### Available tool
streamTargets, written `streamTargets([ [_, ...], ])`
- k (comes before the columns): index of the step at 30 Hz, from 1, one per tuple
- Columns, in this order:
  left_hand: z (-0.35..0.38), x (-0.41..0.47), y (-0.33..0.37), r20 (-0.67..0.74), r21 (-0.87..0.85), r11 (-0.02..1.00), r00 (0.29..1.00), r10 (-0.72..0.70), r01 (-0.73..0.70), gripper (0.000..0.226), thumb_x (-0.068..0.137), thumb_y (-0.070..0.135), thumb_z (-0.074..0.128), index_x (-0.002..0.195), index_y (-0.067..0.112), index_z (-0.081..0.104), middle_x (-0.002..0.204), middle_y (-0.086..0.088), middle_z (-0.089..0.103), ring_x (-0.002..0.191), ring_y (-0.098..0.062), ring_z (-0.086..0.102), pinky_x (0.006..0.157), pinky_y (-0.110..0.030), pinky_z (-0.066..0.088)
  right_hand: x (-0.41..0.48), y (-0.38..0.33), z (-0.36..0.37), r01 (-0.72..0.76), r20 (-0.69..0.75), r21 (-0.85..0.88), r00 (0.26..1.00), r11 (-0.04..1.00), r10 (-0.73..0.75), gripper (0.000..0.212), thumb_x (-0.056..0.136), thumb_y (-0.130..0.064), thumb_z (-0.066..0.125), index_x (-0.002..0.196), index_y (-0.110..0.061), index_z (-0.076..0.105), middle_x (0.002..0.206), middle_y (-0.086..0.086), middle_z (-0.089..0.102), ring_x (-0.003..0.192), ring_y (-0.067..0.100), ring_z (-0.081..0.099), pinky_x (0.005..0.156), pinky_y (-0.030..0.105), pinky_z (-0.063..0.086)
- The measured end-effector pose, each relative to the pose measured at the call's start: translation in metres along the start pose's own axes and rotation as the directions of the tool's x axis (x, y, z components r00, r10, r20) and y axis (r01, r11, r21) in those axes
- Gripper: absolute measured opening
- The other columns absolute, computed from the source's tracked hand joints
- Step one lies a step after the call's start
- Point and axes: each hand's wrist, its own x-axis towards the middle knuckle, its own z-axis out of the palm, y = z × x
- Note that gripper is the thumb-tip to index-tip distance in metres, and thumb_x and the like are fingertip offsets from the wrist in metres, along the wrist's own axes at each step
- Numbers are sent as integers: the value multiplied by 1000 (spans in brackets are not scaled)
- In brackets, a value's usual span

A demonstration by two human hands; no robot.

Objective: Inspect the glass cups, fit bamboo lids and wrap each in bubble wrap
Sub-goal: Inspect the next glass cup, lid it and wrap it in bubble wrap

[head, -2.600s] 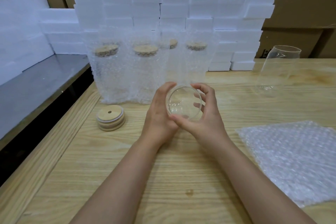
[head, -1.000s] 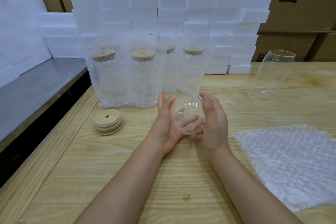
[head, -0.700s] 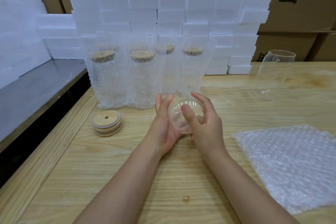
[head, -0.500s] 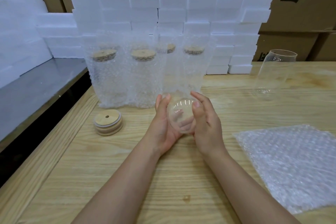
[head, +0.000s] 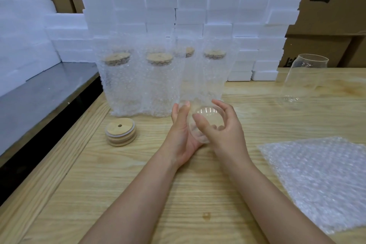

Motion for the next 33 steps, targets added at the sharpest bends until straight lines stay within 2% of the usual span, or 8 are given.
streamTargets([
  [4,-1,3,3,-45,-53,998,999,-25,23,102,69,48,65,151,42,4,151,-24,23,89,-38,71,68,-42,60,0,6,-5,77,89,-124,994,989,-66,90,54,-51,82,132,-35,41,133,-21,44,123,-8,41,100,11,32],
  [8,-5,7,6,-27,-75,994,996,-79,77,96,70,52,63,152,23,20,145,-25,36,105,-44,64,85,-50,56,1,9,-14,188,194,-179,969,966,-153,92,61,-32,87,137,-39,35,134,-26,37,124,-2,43,104,24,41],
  [12,-11,4,10,3,-52,987,989,-150,150,87,85,59,50,144,-1,30,145,-27,38,123,-44,52,106,-51,40,4,6,-22,160,287,-84,949,984,-130,94,64,-11,87,139,-41,38,134,-22,38,80,20,62,83,33,56],
  [14,-12,2,11,32,-8,991,991,-134,134,82,90,61,41,140,-4,38,139,-27,45,116,-43,55,100,-48,46,7,5,-26,117,332,-11,937,993,-107,94,66,-5,85,140,-41,40,135,-15,38,73,15,60,78,31,57],
  [17,-14,3,13,97,48,994,990,-104,99,75,92,61,33,136,1,45,123,-27,50,96,-38,60,65,-41,55,10,5,-32,69,381,87,919,994,-97,90,69,2,80,140,-40,41,136,-9,39,75,18,58,70,26,55],
  [20,-19,5,11,112,52,996,990,-83,78,71,93,59,35,130,2,54,121,-27,52,94,-37,60,63,-39,54,11,5,-36,54,410,119,907,991,-98,81,71,-7,77,136,-41,45,135,-7,39,65,18,57,75,29,56],
  [24,-22,6,11,158,59,998,986,-45,36,62,94,58,37,100,10,75,105,-22,64,91,-34,64,71,-40,55,14,5,-38,-3,412,200,907,980,-81,60,69,-24,72,126,-40,57,133,-4,43,61,15,59,66,29,54],
  [33,-22,5,10,190,48,999,982,-17,8,64,98,56,26,98,16,75,115,-17,66,116,-36,55,92,-40,49,11,1,-22,27,252,209,964,978,-80,38,74,-43,66,112,-37,65,125,6,51,47,10,49,45,27,48],
])
